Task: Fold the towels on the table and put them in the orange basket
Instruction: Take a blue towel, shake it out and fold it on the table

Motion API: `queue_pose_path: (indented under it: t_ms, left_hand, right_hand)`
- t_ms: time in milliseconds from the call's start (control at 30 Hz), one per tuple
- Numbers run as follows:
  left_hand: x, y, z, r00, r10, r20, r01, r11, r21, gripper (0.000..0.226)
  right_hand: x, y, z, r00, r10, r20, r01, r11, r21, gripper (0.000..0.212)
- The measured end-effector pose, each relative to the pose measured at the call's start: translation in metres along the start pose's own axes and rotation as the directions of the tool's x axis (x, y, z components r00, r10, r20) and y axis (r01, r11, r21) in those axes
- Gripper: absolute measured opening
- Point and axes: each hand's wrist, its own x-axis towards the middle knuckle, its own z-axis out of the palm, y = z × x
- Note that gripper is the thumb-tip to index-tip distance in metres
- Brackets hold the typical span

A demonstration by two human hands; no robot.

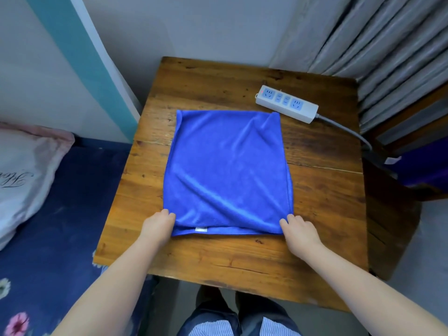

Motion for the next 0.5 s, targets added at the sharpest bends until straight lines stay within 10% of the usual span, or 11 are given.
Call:
queue_pose_path:
  t_ms: [167, 333, 500]
  left_hand:
    - [-0.011, -0.003, -0.010, 0.997, -0.021, -0.078, 0.016, 0.998, -0.055, 0.009]
    - [-0.040, -0.007, -0.020, 0.931, 0.152, -0.332, -0.185, 0.980, -0.069, 0.038]
    - [-0.051, -0.001, -0.009, 0.936, 0.205, -0.286, -0.227, 0.973, -0.048, 0.046]
  right_hand:
    - [0.001, 0.014, -0.015, 0.999, -0.039, 0.002, 0.039, 0.999, -0.012, 0.025]
    - [-0.021, 0.026, -0.037, 0.916, -0.245, -0.316, 0.221, 0.969, -0.112, 0.039]
    - [-0.020, 0.029, -0.025, 0.961, -0.204, -0.186, 0.175, 0.971, -0.162, 0.015]
